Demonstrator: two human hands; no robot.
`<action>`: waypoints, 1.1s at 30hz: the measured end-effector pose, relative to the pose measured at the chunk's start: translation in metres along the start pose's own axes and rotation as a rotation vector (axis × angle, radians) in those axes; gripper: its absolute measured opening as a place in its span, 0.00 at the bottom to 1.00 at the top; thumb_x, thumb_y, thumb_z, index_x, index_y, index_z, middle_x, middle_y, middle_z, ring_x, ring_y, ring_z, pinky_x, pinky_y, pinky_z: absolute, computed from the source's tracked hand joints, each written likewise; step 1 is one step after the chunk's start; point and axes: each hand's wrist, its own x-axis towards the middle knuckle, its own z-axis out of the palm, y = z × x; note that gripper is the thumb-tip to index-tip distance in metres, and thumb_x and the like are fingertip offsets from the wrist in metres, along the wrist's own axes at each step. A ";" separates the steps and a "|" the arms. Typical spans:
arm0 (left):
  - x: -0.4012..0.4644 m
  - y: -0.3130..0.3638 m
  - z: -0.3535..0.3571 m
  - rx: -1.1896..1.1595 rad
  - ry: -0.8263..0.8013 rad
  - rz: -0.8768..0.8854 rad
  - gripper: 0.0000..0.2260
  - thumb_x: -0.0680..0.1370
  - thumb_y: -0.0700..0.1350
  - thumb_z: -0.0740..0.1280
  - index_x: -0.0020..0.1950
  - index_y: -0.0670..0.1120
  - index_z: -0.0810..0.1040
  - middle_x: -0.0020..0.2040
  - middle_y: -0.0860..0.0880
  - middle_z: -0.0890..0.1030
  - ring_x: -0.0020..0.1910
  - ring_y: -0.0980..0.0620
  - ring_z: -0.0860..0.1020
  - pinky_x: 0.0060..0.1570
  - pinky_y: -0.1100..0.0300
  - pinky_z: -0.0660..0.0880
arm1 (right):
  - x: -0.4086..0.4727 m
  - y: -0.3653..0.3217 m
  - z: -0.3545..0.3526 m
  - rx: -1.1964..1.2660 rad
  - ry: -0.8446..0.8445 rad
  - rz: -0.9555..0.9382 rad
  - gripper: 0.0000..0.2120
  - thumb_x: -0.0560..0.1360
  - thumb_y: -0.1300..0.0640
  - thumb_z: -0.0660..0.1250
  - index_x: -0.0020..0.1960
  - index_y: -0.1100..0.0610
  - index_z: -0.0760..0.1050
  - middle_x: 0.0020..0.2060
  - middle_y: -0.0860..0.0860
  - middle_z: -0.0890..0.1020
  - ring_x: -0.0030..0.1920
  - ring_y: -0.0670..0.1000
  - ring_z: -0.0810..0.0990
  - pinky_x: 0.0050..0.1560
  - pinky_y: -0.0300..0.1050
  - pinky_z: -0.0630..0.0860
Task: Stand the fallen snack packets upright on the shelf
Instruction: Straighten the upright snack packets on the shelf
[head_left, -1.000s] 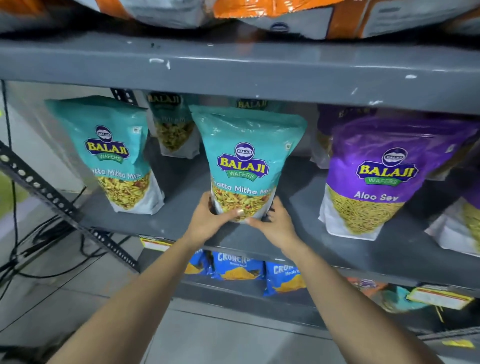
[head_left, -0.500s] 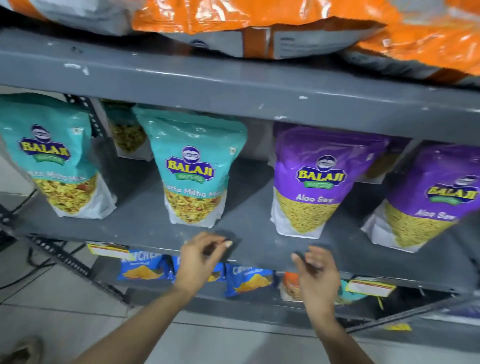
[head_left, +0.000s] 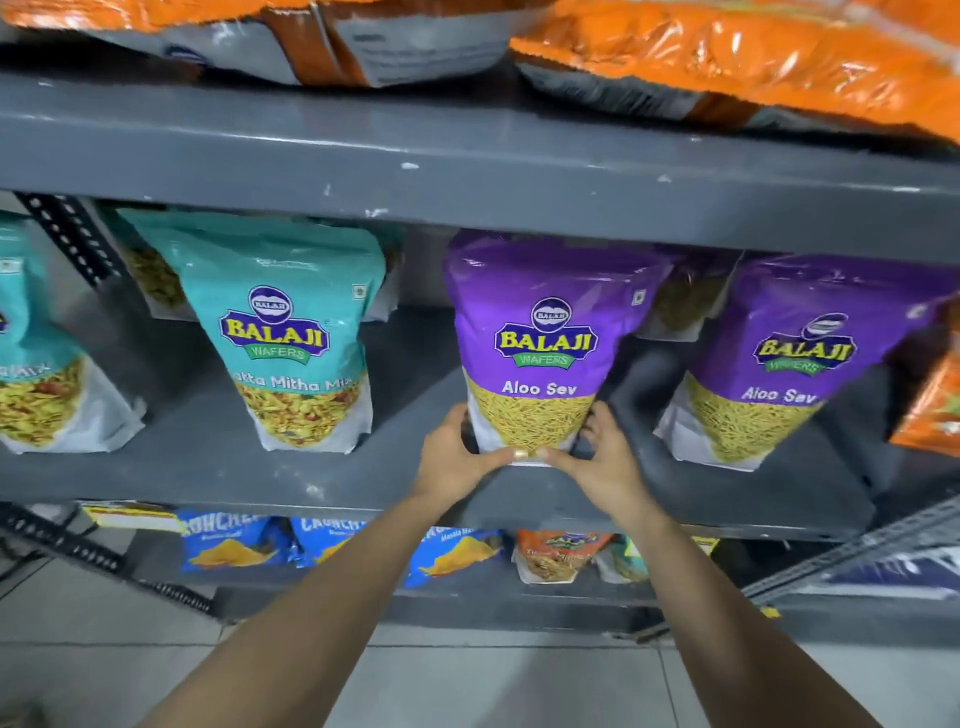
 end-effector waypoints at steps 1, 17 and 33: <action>-0.003 -0.001 0.000 -0.005 0.006 0.002 0.33 0.63 0.55 0.81 0.64 0.48 0.75 0.59 0.52 0.84 0.57 0.53 0.82 0.58 0.55 0.79 | -0.003 0.002 0.001 0.018 0.001 -0.005 0.29 0.63 0.56 0.81 0.59 0.51 0.70 0.56 0.47 0.82 0.59 0.48 0.80 0.62 0.48 0.77; -0.066 0.012 0.052 0.033 0.067 0.015 0.08 0.72 0.41 0.75 0.37 0.47 0.78 0.33 0.47 0.82 0.30 0.53 0.77 0.38 0.55 0.77 | -0.073 0.039 -0.095 0.216 0.518 0.045 0.21 0.68 0.70 0.75 0.48 0.45 0.80 0.46 0.44 0.84 0.53 0.48 0.83 0.64 0.54 0.76; 0.007 0.110 0.218 0.038 -0.142 -0.003 0.34 0.61 0.57 0.81 0.61 0.47 0.75 0.58 0.50 0.83 0.56 0.50 0.81 0.52 0.58 0.76 | 0.000 0.065 -0.219 -0.023 0.176 0.015 0.37 0.59 0.62 0.83 0.63 0.57 0.69 0.59 0.54 0.82 0.59 0.50 0.80 0.58 0.39 0.76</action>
